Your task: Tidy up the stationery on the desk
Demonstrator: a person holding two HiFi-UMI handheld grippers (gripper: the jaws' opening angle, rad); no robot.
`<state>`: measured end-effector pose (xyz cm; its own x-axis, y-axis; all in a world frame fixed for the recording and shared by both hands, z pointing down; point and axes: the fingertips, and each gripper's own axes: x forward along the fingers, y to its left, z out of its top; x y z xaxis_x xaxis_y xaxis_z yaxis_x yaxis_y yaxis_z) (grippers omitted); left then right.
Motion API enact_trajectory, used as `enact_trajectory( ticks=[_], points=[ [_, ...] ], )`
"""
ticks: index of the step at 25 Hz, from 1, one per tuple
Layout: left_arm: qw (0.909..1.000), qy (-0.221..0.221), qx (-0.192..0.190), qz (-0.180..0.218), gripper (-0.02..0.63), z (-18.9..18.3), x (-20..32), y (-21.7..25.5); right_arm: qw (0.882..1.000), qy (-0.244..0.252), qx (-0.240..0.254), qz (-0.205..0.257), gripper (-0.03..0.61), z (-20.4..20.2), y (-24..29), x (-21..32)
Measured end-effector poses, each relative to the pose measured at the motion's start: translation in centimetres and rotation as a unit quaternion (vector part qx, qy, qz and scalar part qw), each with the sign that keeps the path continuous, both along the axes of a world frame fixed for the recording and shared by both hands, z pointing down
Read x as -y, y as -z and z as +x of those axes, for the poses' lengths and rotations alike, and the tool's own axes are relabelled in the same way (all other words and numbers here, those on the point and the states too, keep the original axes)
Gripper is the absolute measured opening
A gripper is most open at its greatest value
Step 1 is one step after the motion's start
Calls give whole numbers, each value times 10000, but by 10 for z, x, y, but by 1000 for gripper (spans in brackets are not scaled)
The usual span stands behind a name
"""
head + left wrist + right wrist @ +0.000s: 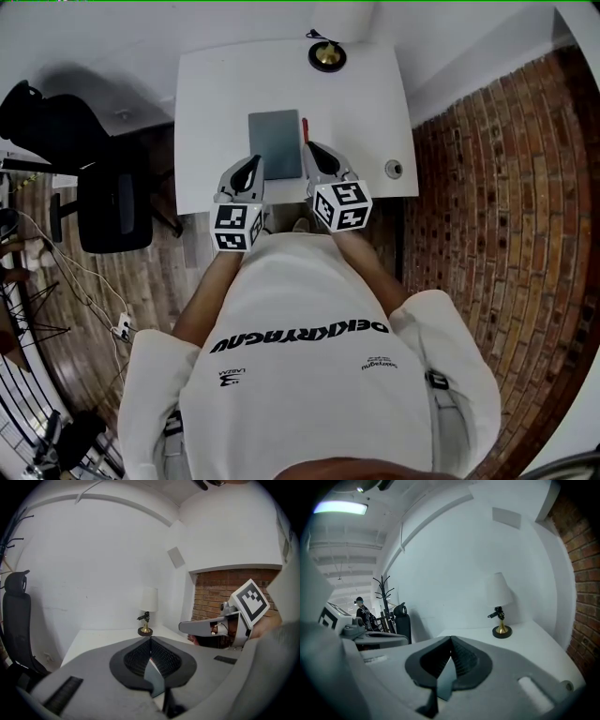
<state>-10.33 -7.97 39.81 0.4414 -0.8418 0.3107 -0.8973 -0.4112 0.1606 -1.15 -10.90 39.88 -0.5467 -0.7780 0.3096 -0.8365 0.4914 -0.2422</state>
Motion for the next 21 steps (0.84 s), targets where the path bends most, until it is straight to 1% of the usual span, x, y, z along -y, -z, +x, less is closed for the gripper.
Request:
enact_trajectory(
  ticks=[3, 7, 17, 21],
  points=[
    [10000, -26, 34, 67, -2, 2, 0, 3, 10000, 16, 14, -1, -9, 0, -1, -2],
    [9999, 46, 17, 115, -2, -1, -1, 6, 10000, 25, 38, -25, -9, 0, -2, -5],
    [9998, 146, 50, 130, -2, -5, -5, 5, 9999, -27, 87, -46, -9, 4, -5, -8],
    [9997, 144, 51, 168, -2, -2, -2, 7, 10000, -30, 92, 13, -9, 6, -2, -6]
  ],
)
